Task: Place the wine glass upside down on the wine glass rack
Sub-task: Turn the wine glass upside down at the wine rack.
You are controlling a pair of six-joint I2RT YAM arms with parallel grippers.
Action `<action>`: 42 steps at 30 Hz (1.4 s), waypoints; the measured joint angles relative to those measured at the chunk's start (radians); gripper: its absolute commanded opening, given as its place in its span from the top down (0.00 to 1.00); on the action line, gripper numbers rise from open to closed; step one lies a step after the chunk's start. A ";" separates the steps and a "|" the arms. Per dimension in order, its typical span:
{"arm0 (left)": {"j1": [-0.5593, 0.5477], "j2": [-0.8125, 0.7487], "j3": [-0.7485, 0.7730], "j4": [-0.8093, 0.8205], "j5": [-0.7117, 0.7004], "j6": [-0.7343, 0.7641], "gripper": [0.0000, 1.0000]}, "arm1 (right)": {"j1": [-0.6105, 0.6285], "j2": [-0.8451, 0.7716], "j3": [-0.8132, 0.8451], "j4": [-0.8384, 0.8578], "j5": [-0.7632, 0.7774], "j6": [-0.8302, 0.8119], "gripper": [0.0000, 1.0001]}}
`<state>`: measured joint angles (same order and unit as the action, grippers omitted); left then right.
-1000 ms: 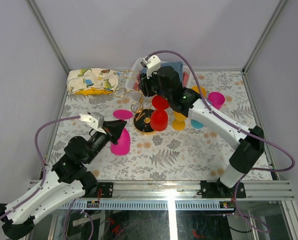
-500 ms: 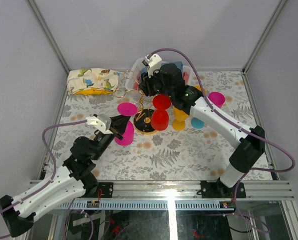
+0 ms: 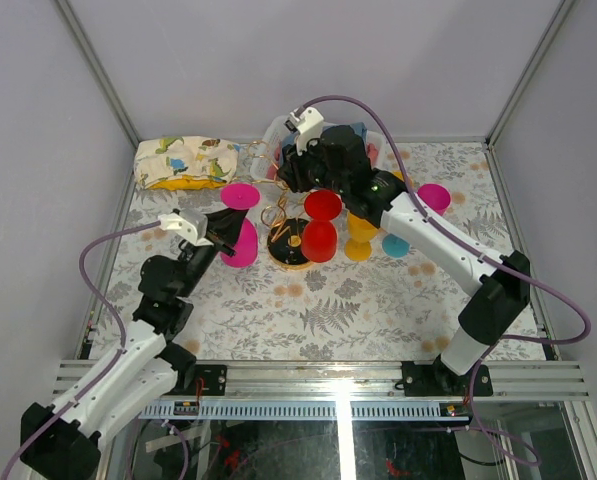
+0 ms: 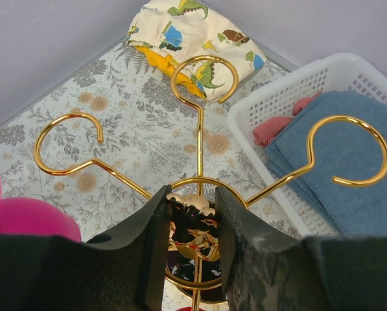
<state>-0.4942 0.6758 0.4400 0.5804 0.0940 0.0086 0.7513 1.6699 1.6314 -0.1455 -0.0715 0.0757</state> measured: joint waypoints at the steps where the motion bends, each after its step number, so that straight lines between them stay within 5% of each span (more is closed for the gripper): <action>1: 0.022 0.013 -0.005 0.023 0.037 -0.020 1.00 | 0.000 0.003 0.003 -0.001 -0.001 0.000 1.00; 11: 0.124 0.121 -0.060 0.206 0.285 -0.147 1.00 | -0.003 0.020 0.025 -0.009 -0.024 0.003 1.00; 42: 0.155 0.364 -0.046 0.456 0.441 -0.287 1.00 | -0.007 0.020 0.027 -0.015 -0.058 0.006 1.00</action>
<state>-0.3393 1.0397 0.3943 1.0367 0.5350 -0.2783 0.7441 1.6897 1.6585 -0.1608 -0.1295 0.0822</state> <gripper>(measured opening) 0.070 0.363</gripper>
